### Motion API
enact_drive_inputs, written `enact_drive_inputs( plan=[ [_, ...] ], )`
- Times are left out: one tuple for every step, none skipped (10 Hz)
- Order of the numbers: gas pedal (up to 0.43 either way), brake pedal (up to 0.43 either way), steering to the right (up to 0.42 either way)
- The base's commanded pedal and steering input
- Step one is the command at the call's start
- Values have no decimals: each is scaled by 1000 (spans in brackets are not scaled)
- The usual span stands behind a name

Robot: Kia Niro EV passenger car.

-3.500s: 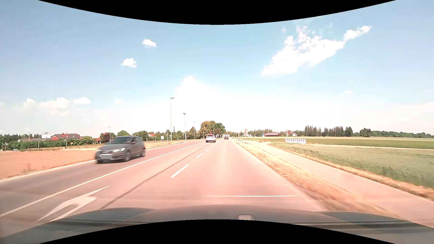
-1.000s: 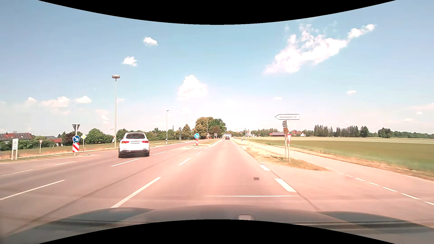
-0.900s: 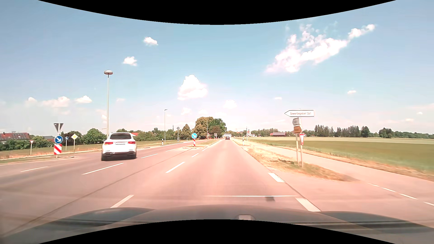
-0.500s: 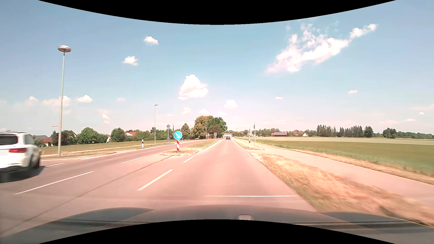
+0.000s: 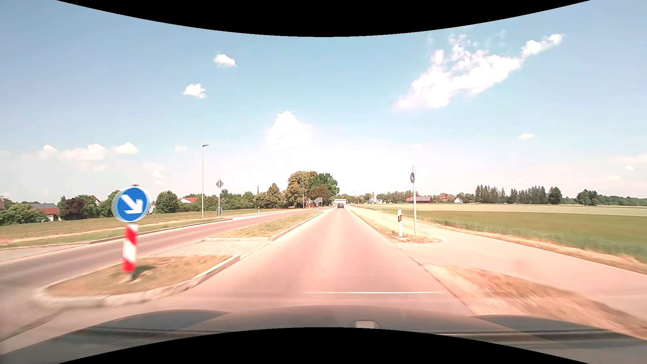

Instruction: Follow the waypoints while adhering to traffic rules and regulations

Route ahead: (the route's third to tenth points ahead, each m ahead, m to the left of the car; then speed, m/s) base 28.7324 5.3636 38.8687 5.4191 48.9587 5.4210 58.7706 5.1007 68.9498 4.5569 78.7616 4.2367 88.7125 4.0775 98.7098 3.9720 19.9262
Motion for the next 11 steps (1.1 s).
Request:
enact_drive_inputs(
  plan=[
    [157,0,-2],
    [157,0,-2],
    [157,0,-2],
    [157,0,-2],
    [157,0,-2],
    [157,0,-2],
    [157,0,-2],
    [157,0,-1],
    [157,0,0],
    [157,0,0],
    [157,0,0]
  ],
)
